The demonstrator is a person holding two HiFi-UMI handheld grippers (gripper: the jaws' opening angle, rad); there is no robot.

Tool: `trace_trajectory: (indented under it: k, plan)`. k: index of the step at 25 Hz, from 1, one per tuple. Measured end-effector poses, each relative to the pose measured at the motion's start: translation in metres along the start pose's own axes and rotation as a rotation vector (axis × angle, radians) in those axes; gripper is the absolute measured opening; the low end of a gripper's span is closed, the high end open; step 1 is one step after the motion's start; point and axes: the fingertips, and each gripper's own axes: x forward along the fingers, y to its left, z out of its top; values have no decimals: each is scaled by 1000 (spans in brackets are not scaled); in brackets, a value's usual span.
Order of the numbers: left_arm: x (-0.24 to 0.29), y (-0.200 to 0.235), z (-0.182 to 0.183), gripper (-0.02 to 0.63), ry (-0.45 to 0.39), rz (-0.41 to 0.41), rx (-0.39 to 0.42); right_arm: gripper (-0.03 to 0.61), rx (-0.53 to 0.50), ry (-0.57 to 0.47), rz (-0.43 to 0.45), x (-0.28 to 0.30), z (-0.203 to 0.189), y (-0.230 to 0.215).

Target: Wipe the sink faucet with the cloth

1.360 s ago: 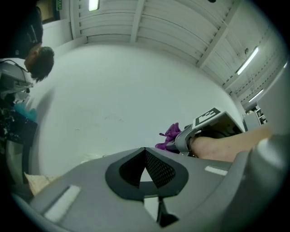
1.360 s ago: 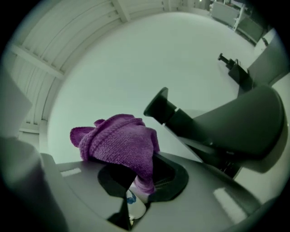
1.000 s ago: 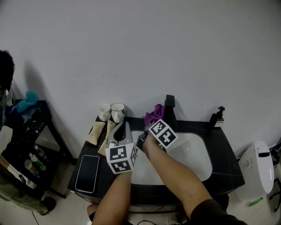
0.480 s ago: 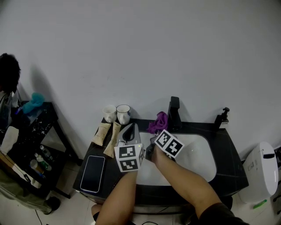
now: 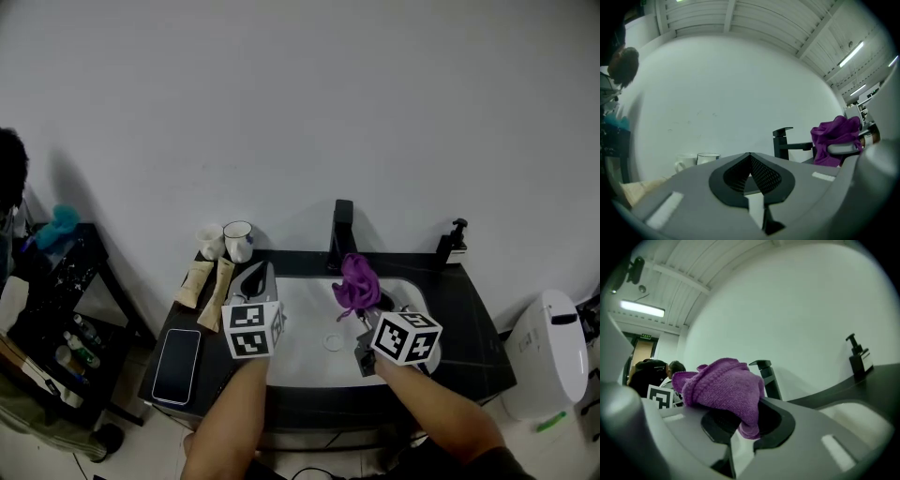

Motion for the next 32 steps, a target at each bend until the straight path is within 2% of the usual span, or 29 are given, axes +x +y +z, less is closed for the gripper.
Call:
trace_trajectory:
  k: [2,7,11,13,15,20,23,32]
  plan:
    - [0,-2,0,17,4,-2,0,64,-74,43,-11,-14,4,-21]
    - [1,-11,-4,17,15,-40,2,67,-212,117,-127,-14,17,-90]
    - [4,-19,-8,17,29,-62,63,67,-350,116,-182,0,21,-112]
    - [6,-21,-9,17,27,-58,90,67,-358,102,-198,0,14,-116]
    - [9,-21,-9,17,24,-57,91,66,-345,92,-187,0,13,-115]
    - [8,-17,-14,17,41,-47,44,66,-400,65,-158,-4,16,-108]
    - [8,-16,-14,17,44,-38,39,66,-380,45,-152,-6,20,-113]
    - [8,-18,-17,17,68,-53,52,66,-458,119,-69,6,-5,-90]
